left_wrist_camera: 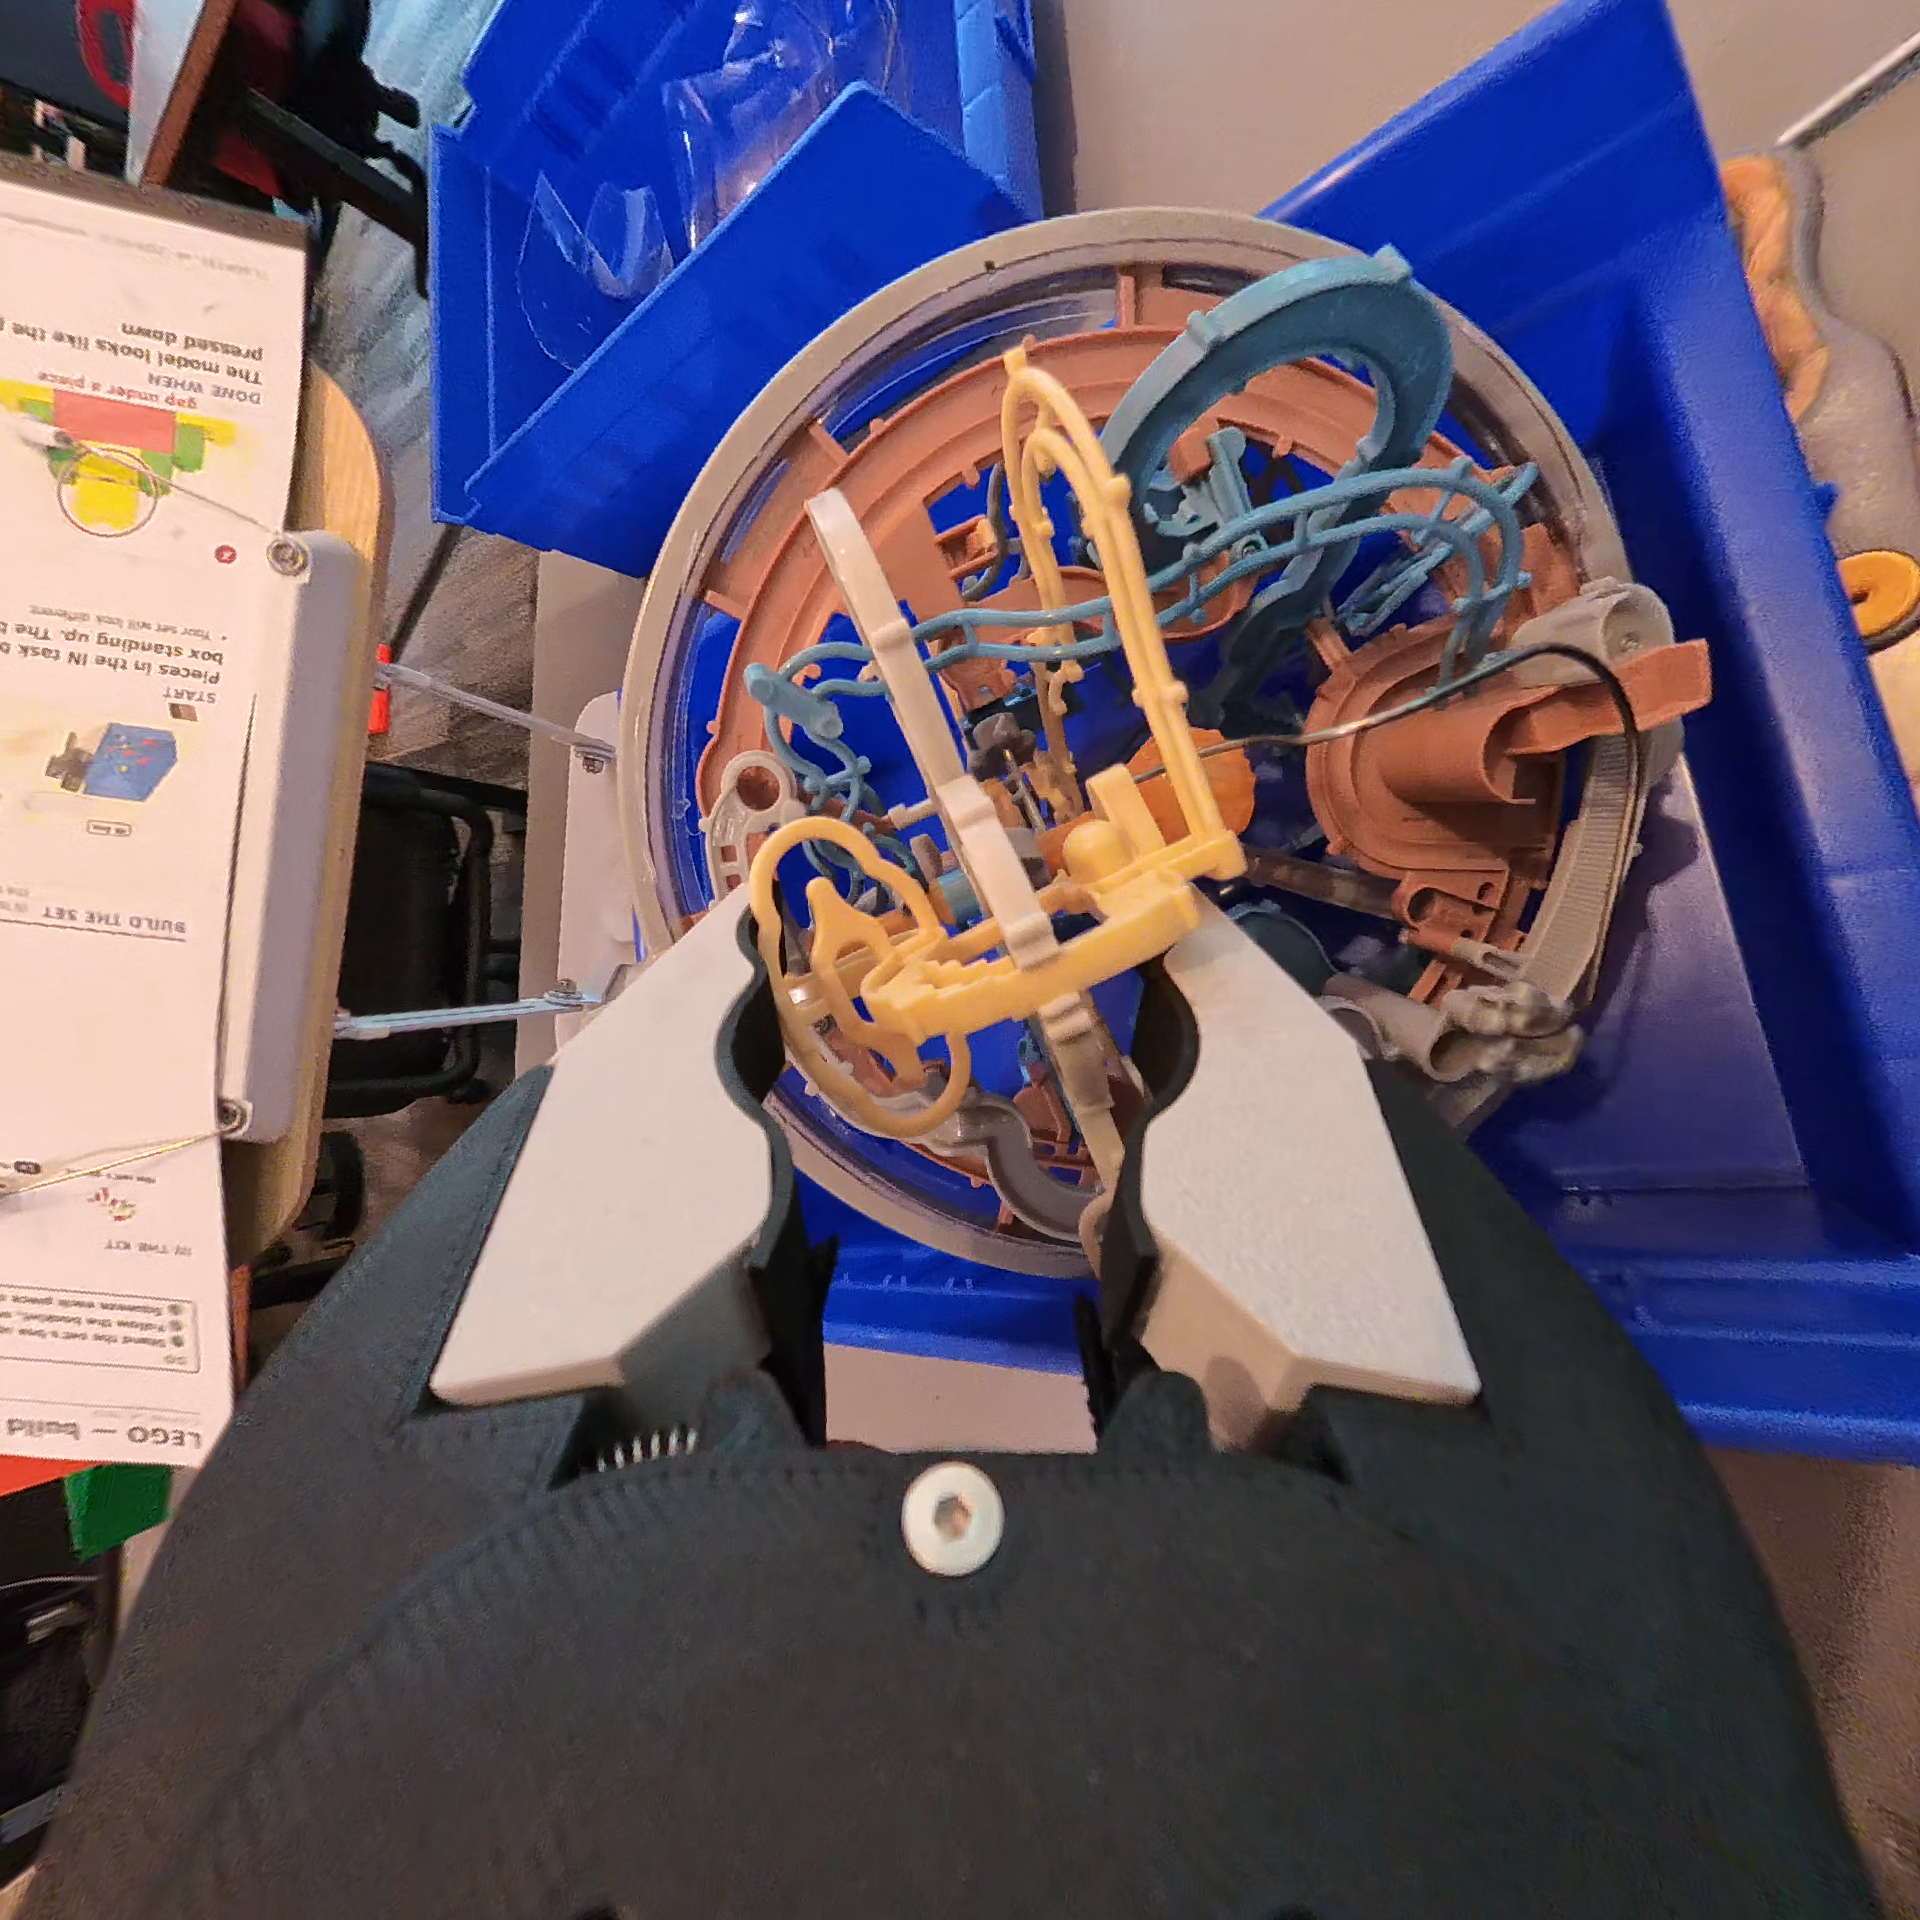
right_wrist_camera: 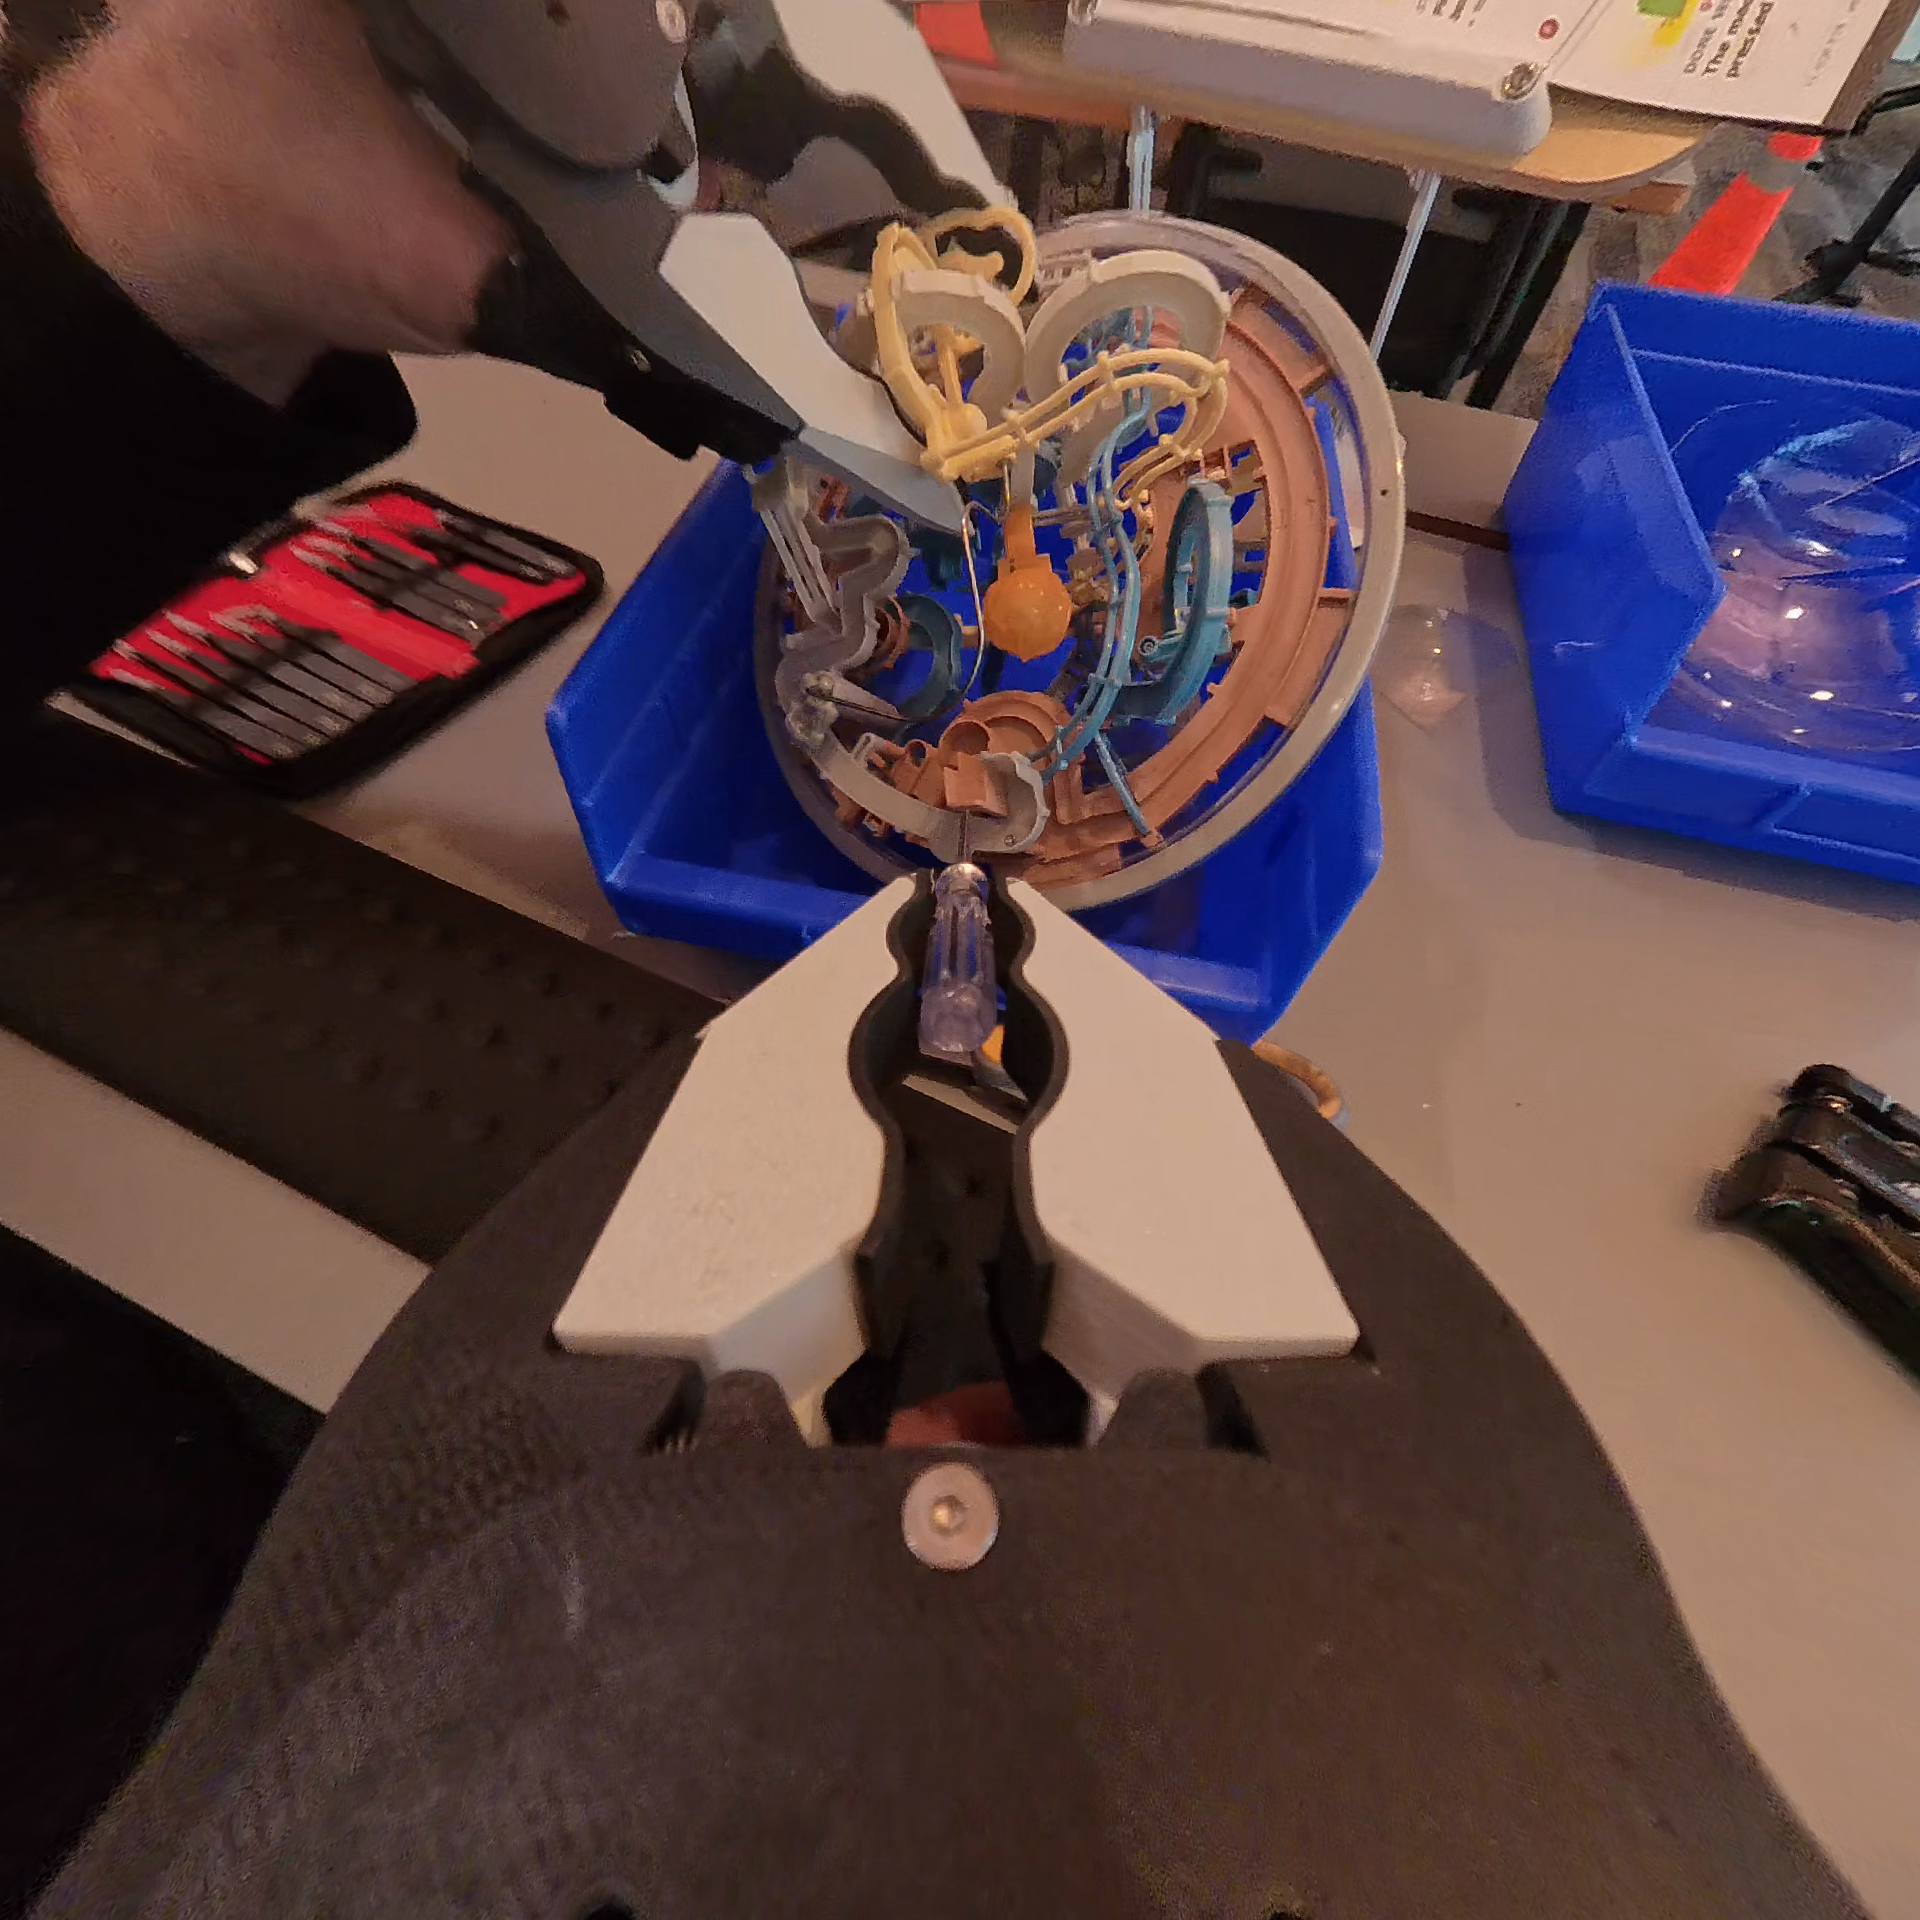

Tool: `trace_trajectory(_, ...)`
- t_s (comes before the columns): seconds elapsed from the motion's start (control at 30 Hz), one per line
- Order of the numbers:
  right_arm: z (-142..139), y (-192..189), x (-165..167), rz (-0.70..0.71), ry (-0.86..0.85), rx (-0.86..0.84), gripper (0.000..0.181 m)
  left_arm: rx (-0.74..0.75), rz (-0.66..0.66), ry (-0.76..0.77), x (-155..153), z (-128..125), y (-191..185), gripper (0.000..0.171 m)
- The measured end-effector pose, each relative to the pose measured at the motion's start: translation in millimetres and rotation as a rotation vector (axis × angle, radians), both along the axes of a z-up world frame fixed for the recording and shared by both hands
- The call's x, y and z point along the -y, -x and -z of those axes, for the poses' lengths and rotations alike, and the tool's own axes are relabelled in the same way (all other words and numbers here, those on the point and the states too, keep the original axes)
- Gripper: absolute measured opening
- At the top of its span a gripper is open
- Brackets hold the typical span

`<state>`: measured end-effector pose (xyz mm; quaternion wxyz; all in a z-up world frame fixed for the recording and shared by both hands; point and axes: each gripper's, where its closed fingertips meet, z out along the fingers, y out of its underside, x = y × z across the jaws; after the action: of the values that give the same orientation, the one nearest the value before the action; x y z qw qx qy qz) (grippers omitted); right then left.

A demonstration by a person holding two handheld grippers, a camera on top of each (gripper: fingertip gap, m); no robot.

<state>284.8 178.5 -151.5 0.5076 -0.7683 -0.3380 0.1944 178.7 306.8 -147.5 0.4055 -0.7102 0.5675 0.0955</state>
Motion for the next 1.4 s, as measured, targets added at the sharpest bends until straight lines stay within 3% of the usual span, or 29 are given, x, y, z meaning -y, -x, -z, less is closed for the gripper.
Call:
trace_trajectory(0.17, 21, 5, -14, 0.036, -0.006, 0.138, 0.008, -0.036, -0.013, -0.02, -1, 0, -6, 0.066)
trace_trajectory(0.53, 38, 3, -29, 0.084, 0.016, 0.187, 0.008, -0.069, -0.026, 0.016, -6, 0, -11, 0.066)
trace_trajectory(1.1, 46, 2, -37, 0.135, 0.025, 0.349, 0.008, -0.118, -0.053, 0.015, -7, -2, -21, 0.066)
trace_trajectory(1.4, 50, 3, -45, 0.092, -0.006, 0.447, 0.008, -0.153, -0.056, 0.032, -11, -1, -25, 0.066)
